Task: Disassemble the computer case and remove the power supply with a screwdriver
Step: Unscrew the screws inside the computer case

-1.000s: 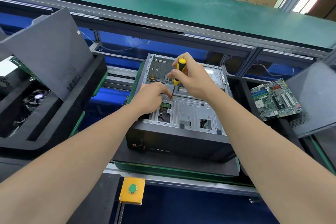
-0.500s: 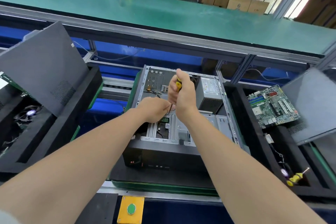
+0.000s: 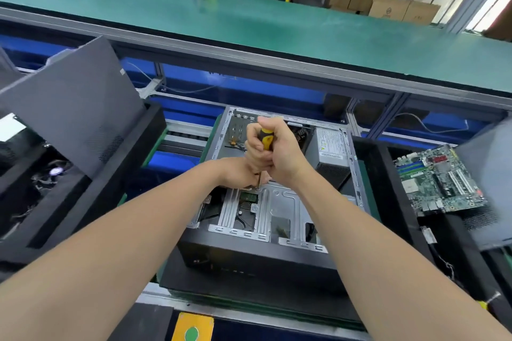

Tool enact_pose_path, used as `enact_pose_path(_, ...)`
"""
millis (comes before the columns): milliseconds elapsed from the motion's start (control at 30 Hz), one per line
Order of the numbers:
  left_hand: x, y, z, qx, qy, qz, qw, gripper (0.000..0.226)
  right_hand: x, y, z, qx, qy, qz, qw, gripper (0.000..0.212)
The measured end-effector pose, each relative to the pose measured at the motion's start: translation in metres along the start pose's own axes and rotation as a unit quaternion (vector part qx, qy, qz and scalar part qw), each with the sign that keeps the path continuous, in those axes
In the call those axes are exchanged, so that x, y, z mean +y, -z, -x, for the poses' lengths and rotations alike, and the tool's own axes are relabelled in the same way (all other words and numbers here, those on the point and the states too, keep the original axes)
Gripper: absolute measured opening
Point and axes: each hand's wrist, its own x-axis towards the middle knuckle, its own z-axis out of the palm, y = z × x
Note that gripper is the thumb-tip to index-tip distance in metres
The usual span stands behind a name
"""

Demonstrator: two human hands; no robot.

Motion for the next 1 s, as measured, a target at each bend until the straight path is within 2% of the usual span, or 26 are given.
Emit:
enact_pose_path(67,0.002,0.003,-0.002,-0.033,-0.005,0.083,0.996,0.017,0.002,0.001,0.000,0.022,0.012,0.001,1.000,0.051)
enact_pose_path(133,0.005,0.008,-0.001,-0.069,0.005,0.107,0.992,0.012,0.003,0.001,0.000,0.039,0.028,0.011,0.999,0.055)
enact_pose_path(300,0.010,0.015,0.000,-0.105,0.011,0.109,0.988,0.039,0.003,-0.004,0.000,0.099,0.051,0.053,0.992,0.045)
enact_pose_path(400,0.007,0.011,-0.004,-0.102,0.001,0.088,0.991,0.044,0.004,-0.010,0.005,0.198,0.094,0.091,0.971,0.042)
enact_pose_path(500,0.008,0.012,0.000,-0.111,0.008,0.081,0.990,0.025,0.003,-0.016,0.006,0.312,0.100,0.056,0.943,0.043)
enact_pose_path(533,0.008,0.012,0.001,-0.109,0.004,0.083,0.991,0.030,0.003,-0.018,0.005,0.334,0.100,0.052,0.936,0.044)
enact_pose_path(600,0.005,0.014,0.004,-0.101,-0.011,0.078,0.992,0.054,0.003,-0.025,0.002,0.357,0.106,0.078,0.925,0.045)
enact_pose_path(633,0.002,0.015,0.006,-0.099,-0.012,0.070,0.993,0.056,0.004,-0.028,0.001,0.360,0.112,0.091,0.922,0.045)
enact_pose_path(800,-0.007,0.012,0.012,-0.071,-0.046,0.050,0.995,0.025,0.006,-0.032,0.002,0.321,0.136,0.045,0.936,0.046)
enact_pose_path(1000,-0.013,0.009,0.012,-0.030,-0.080,0.062,0.994,0.040,0.003,-0.028,0.003,0.258,0.127,0.036,0.957,0.040)
